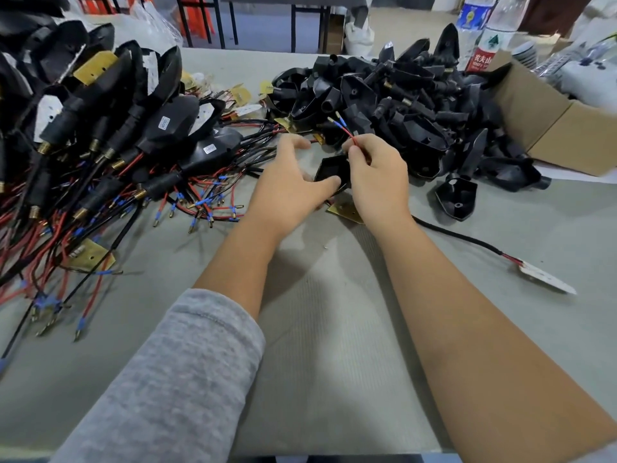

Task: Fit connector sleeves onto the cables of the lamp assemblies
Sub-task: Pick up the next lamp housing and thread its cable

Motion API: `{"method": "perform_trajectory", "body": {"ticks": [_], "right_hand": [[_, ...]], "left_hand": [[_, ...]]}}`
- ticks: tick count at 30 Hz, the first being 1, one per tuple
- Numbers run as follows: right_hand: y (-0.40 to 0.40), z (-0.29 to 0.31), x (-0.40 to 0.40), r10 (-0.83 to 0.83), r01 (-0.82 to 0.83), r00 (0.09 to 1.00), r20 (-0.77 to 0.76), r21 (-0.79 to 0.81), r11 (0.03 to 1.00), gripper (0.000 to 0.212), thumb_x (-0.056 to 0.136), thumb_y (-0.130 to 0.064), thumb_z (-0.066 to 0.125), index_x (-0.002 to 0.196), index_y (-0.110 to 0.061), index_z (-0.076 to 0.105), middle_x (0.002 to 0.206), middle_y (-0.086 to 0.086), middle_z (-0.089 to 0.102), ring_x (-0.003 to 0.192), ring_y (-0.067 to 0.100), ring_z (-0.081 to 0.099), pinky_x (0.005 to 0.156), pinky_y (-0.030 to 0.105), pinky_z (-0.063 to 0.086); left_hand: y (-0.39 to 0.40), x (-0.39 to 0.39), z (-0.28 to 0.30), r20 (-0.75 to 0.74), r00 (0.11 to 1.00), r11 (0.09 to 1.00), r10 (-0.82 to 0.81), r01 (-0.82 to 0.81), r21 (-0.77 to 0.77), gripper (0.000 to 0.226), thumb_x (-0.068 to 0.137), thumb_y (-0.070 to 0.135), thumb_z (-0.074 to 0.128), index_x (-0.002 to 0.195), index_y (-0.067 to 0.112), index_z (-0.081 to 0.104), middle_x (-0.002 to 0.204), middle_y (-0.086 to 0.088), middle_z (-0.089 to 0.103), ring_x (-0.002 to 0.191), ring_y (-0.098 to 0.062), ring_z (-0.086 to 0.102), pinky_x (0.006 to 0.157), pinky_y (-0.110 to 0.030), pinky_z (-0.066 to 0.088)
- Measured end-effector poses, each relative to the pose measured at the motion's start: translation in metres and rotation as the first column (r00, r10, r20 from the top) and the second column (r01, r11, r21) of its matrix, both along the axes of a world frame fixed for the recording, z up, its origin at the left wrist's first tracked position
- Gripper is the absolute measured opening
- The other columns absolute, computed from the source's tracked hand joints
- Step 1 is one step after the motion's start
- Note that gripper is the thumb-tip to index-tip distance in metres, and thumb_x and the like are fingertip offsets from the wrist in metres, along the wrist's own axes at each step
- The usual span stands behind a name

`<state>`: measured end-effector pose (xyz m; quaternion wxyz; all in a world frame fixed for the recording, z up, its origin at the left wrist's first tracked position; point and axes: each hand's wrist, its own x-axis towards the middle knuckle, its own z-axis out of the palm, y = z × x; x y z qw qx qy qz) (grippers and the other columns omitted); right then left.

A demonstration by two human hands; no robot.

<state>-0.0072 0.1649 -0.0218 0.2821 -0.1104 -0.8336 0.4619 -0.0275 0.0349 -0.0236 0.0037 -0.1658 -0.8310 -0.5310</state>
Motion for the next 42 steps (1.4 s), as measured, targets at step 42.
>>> {"method": "perform_trajectory", "body": {"ticks": [42], "right_hand": [[-0.020,0.008,0.016,0.159,-0.154,0.987,-0.007,0.218,0.964,0.014,0.101,-0.024,0.044,0.104,-0.013,0.053,0.080,0.003,0.065,0.078,0.025,0.060,0.075,0.049,0.049]], "left_hand": [[0.012,0.000,0.006,0.266,0.951,0.638,-0.155,-0.110,0.762,0.029,0.098,-0.003,0.049,0.125,-0.005,0.042,0.085,-0.008,0.069,0.076,-0.012,0.072,0.072,-0.026,0.059]]}}
